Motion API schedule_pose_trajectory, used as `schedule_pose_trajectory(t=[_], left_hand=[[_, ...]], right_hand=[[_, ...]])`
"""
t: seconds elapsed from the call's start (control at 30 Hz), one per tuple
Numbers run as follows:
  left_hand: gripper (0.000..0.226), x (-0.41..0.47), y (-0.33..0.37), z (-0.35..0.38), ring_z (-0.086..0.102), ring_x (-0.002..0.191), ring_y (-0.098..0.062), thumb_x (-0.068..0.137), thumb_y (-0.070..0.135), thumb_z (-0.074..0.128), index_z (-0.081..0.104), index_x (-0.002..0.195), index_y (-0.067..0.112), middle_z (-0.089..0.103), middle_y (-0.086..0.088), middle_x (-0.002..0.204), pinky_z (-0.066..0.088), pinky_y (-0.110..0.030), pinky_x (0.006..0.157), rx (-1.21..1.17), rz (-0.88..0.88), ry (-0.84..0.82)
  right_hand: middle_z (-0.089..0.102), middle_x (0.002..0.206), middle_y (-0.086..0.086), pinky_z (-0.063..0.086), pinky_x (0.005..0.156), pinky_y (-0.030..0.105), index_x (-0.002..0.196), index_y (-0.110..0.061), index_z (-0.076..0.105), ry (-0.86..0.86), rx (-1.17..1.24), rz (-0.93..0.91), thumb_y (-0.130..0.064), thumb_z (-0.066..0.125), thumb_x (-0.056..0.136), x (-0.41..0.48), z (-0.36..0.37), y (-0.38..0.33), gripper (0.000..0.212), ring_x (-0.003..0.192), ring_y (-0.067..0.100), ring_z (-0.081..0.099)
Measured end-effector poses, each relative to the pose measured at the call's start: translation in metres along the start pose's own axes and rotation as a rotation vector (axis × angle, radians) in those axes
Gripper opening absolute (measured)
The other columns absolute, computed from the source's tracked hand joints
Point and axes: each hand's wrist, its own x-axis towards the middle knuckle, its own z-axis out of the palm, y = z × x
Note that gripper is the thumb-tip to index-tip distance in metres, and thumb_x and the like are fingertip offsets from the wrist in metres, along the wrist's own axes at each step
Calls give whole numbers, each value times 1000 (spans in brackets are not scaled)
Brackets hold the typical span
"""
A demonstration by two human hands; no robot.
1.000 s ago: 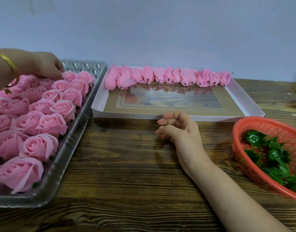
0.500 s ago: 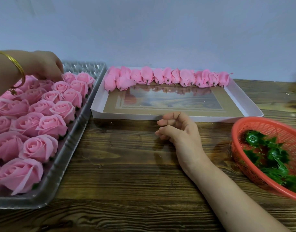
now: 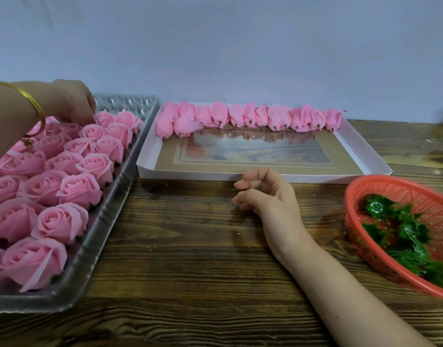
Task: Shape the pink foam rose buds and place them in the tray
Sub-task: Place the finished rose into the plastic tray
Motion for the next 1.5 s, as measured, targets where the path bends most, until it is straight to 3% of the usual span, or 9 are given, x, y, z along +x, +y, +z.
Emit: schedule_pose_trajectory(t=[0.6,0.8,0.83,0.9,0.97,1.07,1.17,1.37,1.5], left_hand=[[12,-4,-10,1,54,70,-30,77,0,75,64,74,2,61,-17,75,43,-31,68,-138,-30,-50],[19,-10,-4,-8,53,67,-27,83,-6,69,60,99,-5,57,-15,79,45,-26,45,-227,-70,-168],[23,-11,-2,-9,56,73,-28,84,-7,68,58,105,-4,58,-16,86,49,-28,51,-249,-77,-198],[37,-12,1,-13,57,104,-40,87,-6,65,54,121,-1,57,-23,113,51,-38,80,-277,-86,-256],[48,-13,5,-20,50,120,-43,87,-5,65,51,133,5,52,-22,127,46,-41,87,-221,-87,-298],[52,-20,17,-34,52,116,-41,86,-5,64,52,135,8,50,-18,134,47,-36,80,-148,-80,-290],[43,-23,36,-49,55,111,-41,89,-4,60,55,131,1,53,-23,131,48,-36,77,-149,-2,-172],[25,-40,91,-72,60,71,-27,91,2,60,63,114,-8,63,-17,87,53,-29,53,-248,209,63],[19,-57,123,-72,67,76,-29,91,6,62,65,106,-5,67,-17,87,58,-25,55,-316,298,94]], right_hand=[[64,84,9,48,60,18,92,-4,59,-16,-27,2,21,57,75,-2,0,-3,30,64,10,61],[64,83,8,48,60,17,93,-4,60,-16,-27,5,20,58,76,-3,0,-4,29,66,10,60],[65,83,8,48,59,17,93,-3,60,-13,-25,5,20,58,76,-3,0,-4,29,67,11,60],[64,83,8,48,59,17,93,-2,60,-8,-24,4,20,58,75,-3,0,-4,29,66,12,60],[64,83,9,48,59,17,94,-2,59,-6,-21,6,20,58,76,-3,1,-4,29,65,12,59],[64,83,8,48,59,17,94,-2,59,-8,-12,10,20,57,76,-3,1,-5,28,66,14,59],[63,83,9,48,59,18,93,-2,59,-7,-12,11,21,57,76,-3,1,-5,29,66,14,59],[63,82,8,48,58,17,93,-2,59,-10,0,12,21,56,77,-2,1,-4,28,60,8,60],[64,83,8,49,59,17,93,-3,59,-14,3,9,20,56,77,-2,1,-4,28,61,9,61]])
